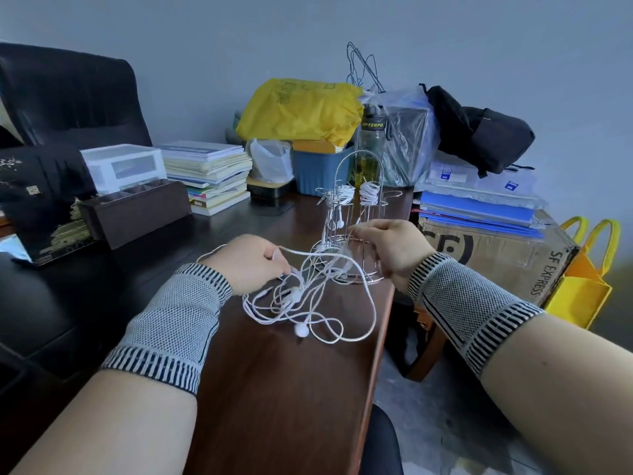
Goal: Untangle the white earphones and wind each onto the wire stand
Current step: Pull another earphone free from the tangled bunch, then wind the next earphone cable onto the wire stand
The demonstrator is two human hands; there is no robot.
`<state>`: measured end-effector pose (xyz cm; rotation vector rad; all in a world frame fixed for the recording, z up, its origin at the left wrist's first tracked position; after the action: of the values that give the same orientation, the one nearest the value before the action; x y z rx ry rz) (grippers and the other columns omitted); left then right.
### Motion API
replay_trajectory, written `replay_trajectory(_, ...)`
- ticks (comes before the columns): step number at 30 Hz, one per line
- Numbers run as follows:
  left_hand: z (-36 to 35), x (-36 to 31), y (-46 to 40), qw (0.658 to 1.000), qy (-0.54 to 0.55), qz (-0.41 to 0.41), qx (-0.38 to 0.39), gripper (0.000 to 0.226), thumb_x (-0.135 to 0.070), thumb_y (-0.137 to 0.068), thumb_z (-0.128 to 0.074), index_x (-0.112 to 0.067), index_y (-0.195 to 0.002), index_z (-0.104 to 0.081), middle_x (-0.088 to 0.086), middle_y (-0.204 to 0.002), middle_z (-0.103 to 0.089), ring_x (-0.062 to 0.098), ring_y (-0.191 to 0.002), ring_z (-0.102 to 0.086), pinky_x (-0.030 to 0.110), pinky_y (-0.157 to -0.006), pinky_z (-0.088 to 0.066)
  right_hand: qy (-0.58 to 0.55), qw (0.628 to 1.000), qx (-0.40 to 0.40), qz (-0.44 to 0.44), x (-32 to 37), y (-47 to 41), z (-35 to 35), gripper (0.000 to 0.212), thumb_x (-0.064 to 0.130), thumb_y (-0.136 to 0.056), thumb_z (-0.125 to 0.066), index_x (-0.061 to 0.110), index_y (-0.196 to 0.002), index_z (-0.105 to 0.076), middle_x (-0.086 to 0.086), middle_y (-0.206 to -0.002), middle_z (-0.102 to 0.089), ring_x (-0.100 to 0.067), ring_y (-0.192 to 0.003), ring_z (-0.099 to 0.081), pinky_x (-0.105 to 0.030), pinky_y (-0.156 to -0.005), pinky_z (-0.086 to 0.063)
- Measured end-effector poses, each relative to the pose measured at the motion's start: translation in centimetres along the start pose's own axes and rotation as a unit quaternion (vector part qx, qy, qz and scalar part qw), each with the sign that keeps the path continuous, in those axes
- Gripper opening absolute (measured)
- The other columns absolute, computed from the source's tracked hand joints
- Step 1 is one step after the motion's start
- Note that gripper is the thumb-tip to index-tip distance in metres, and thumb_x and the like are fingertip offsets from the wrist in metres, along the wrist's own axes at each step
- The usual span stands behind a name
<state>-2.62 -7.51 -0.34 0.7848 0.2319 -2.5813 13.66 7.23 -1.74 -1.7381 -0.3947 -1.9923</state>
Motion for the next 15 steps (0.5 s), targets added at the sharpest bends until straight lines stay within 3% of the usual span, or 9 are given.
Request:
replay_trajectory(2, 0.2, -0.3, 0.2, 0.998, 0.054, -0.005, 0.01, 0.026, -0.007, -0.088, -0.051, -0.018, -0.082, -0.073, -0.015, -0.063, -0.065, -0.008, -0.057, -0.058, 0.011, -0.056, -0.044, -0.056, 0.998, 0.018, 0.004, 0.4, 0.2, -0.4, 0.012, 0.015, -0.091, -0.064, 0.01, -0.084, -0.072, -0.007, -0.052, -0.045, -0.011, -0.035, -0.031, -0.016, -0.033, -0.023)
replay_trajectory(4, 0.4, -0.5, 0.2, 0.98, 0.196, 0.002, -0.024, 0.027, -0.007, -0.092, -0.047, -0.014, -0.081, -0.07, -0.004, -0.093, -0.073, 0.006, -0.093, -0.067, 0.033, -0.091, -0.052, -0.098, 0.994, 0.043, 0.011, 0.7, 0.2, -0.9, 0.014, 0.015, -0.09, -0.065, 0.013, -0.08, -0.074, -0.014, -0.062, -0.048, -0.016, -0.04, -0.036, -0.018, -0.037, -0.027)
replay_trajectory(5, 0.5, -0.7, 0.2, 0.962, 0.266, 0.012, -0.055, 0.027, -0.011, -0.096, -0.045, -0.012, -0.081, -0.067, 0.001, -0.1, -0.073, 0.01, -0.097, -0.068, 0.042, -0.096, -0.05, -0.109, 0.992, 0.054, 0.014, 1.0, 0.2, -1.1, 0.016, 0.015, -0.091, -0.064, 0.013, -0.079, -0.075, -0.013, -0.061, -0.049, -0.016, -0.038, -0.037, -0.019, -0.037, -0.028)
replay_trajectory(8, 0.5, -1.3, -0.1, 0.928, 0.343, 0.025, -0.144, 0.034, -0.027, -0.101, -0.043, -0.012, -0.077, -0.062, 0.003, -0.095, -0.074, 0.011, -0.091, -0.071, 0.043, -0.096, -0.051, -0.133, 0.987, 0.087, 0.019, 2.2, 0.8, -1.7, 0.018, 0.015, -0.095, -0.058, 0.013, -0.085, -0.073, 0.001, -0.043, -0.041, -0.009, -0.031, -0.03, -0.016, -0.034, -0.023)
replay_trajectory(12, -0.4, -1.5, -0.3, 0.964, 0.249, -0.016, -0.09, 0.025, -0.041, -0.091, -0.061, -0.017, -0.091, -0.068, -0.006, -0.093, -0.074, 0.006, -0.09, -0.071, 0.04, -0.089, -0.057, -0.168, 0.979, 0.114, 0.035, 3.5, 1.6, -2.4, 0.019, 0.012, -0.097, -0.052, 0.011, -0.09, -0.069, 0.004, -0.038, -0.038, -0.007, -0.032, -0.029, -0.017, -0.034, -0.021)
replay_trajectory(15, -0.9, -1.7, -0.4, 0.979, 0.18, -0.062, -0.069, 0.013, -0.036, -0.086, -0.068, -0.025, -0.093, -0.071, -0.011, -0.092, -0.073, 0.002, -0.088, -0.067, 0.025, -0.083, -0.053, -0.203, 0.97, 0.134, 0.024, 4.0, 1.7, -2.7, 0.02, 0.013, -0.099, -0.048, 0.011, -0.091, -0.067, 0.002, -0.04, -0.038, -0.01, -0.035, -0.03, -0.016, -0.036, -0.024)
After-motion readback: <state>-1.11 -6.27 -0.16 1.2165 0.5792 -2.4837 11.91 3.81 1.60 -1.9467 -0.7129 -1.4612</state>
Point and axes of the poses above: each hand's wrist, its own y-axis away from the middle knuckle, its own z-axis out of the back of the hand, x = y × z, the point moved 1 cm from there along -y, towards the middle knuckle
